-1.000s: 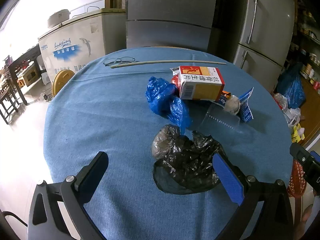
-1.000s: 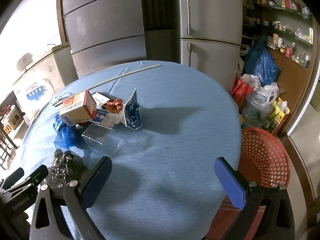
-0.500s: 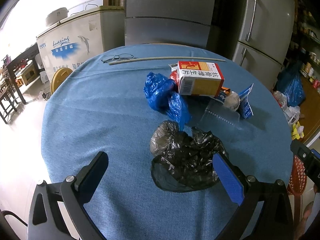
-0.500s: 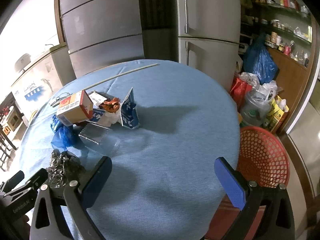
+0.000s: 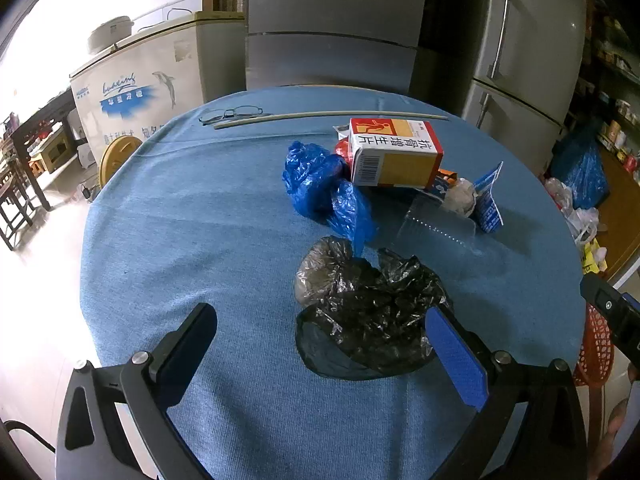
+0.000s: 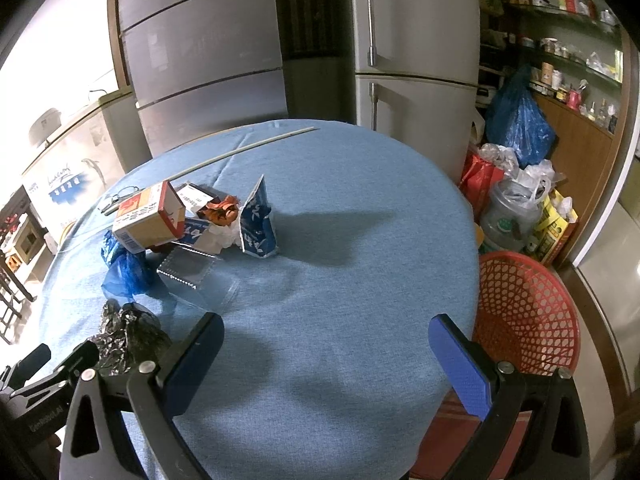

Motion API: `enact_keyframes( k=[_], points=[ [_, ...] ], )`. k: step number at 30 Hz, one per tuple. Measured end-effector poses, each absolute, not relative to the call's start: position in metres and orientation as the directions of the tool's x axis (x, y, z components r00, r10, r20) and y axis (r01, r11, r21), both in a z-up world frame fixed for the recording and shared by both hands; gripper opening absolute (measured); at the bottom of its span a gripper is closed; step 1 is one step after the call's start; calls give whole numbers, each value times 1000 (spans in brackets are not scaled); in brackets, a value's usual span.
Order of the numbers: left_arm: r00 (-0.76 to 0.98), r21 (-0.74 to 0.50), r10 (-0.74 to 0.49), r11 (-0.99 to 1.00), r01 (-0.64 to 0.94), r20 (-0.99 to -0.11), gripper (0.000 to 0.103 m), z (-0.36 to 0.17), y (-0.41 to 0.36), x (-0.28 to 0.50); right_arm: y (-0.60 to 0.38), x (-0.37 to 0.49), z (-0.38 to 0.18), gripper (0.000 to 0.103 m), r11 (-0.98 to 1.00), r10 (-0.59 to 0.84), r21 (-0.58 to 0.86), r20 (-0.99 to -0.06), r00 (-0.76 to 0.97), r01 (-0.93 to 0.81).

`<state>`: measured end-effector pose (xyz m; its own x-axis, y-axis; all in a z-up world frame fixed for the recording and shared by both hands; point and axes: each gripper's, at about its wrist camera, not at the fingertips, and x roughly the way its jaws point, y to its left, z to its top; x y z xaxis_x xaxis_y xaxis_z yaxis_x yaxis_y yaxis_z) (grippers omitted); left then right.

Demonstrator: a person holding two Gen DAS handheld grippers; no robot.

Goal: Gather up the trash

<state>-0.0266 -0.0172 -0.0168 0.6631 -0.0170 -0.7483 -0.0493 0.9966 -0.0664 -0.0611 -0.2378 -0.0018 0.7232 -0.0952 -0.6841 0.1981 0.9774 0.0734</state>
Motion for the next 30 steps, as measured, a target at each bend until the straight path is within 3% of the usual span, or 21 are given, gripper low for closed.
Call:
enact_keyframes(
  k=[30],
  points=[
    [668, -73, -17, 996, -56, -744, 103, -17, -10, -32, -242, -65, -2, 103, 976, -89, 85, -680, 728, 199]
  ],
)
